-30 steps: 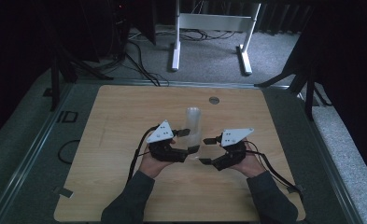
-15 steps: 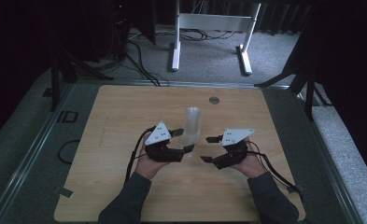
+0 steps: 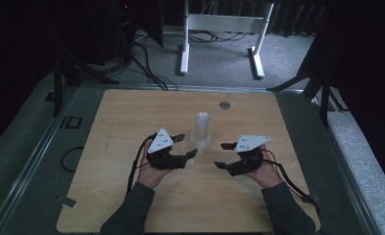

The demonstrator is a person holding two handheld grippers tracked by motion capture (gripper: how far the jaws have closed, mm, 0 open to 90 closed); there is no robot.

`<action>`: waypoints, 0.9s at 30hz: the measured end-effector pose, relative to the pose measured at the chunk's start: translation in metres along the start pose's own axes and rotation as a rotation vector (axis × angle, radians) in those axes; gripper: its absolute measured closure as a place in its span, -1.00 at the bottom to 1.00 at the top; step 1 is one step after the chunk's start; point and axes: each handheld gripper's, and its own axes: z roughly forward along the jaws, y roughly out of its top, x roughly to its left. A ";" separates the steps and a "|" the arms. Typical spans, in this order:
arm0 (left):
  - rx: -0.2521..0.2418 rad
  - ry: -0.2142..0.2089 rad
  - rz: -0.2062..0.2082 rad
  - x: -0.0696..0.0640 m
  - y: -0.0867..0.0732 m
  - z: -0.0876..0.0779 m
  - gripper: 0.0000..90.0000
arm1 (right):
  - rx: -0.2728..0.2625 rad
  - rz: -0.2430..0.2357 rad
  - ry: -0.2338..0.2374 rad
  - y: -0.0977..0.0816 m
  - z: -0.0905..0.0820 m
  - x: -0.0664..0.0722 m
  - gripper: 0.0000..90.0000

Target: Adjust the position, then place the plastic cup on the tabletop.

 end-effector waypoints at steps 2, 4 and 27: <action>0.004 0.022 -0.002 0.002 -0.001 -0.001 -0.32 | 0.002 0.001 -0.002 -0.001 -0.001 0.000 -0.35; 0.000 0.035 -0.008 0.003 -0.002 -0.004 -0.32 | -0.001 0.006 -0.007 -0.002 -0.002 0.000 -0.35; 0.001 0.211 -0.054 0.025 -0.014 -0.023 -0.32 | -0.005 0.006 -0.020 -0.003 -0.005 0.002 -0.35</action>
